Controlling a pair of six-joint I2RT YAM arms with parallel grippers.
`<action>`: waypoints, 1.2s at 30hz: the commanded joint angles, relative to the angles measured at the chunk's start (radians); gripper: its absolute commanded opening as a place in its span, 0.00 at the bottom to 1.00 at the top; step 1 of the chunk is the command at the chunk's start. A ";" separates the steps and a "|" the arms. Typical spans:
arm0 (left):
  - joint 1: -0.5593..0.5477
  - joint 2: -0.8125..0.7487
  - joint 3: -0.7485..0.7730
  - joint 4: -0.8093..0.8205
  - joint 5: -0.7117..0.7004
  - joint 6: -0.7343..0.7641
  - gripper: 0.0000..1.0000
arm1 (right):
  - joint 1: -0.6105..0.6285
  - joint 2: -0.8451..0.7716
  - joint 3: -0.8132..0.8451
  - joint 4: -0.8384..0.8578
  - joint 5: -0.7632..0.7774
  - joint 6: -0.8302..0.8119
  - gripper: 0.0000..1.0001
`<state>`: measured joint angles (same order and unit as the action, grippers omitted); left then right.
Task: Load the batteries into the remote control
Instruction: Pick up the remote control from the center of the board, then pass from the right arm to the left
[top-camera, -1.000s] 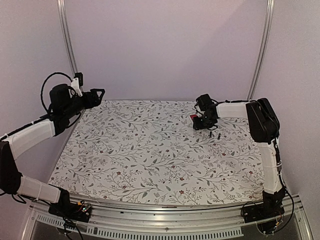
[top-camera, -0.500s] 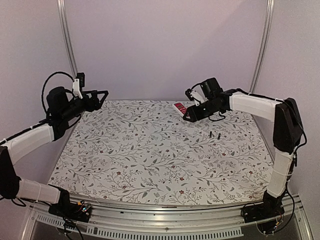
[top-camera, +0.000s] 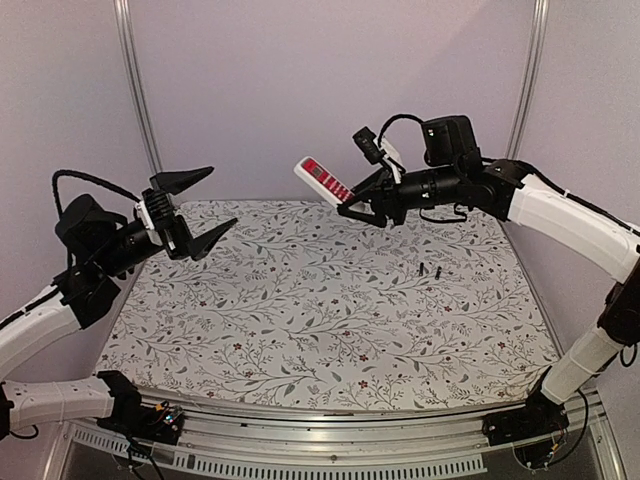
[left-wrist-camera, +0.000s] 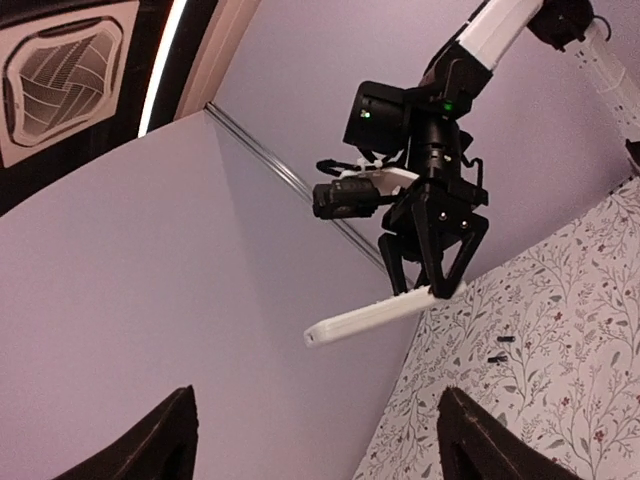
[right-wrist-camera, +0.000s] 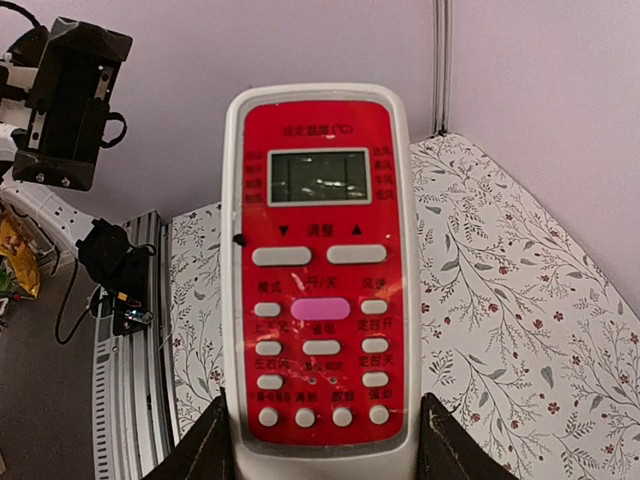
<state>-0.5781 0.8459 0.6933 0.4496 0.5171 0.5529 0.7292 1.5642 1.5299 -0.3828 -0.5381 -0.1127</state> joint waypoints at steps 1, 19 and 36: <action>-0.118 0.047 0.027 -0.151 -0.170 0.530 0.82 | 0.047 0.030 0.047 -0.119 0.110 -0.057 0.24; -0.326 0.296 0.108 -0.159 -0.512 0.990 0.85 | 0.144 0.074 0.013 -0.170 0.125 -0.064 0.20; -0.326 0.323 0.162 -0.276 -0.540 0.934 0.45 | 0.162 0.086 0.021 -0.180 0.079 -0.076 0.18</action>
<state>-0.8944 1.1633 0.8322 0.2138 -0.0120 1.4891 0.8772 1.6451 1.5471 -0.5621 -0.4351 -0.1791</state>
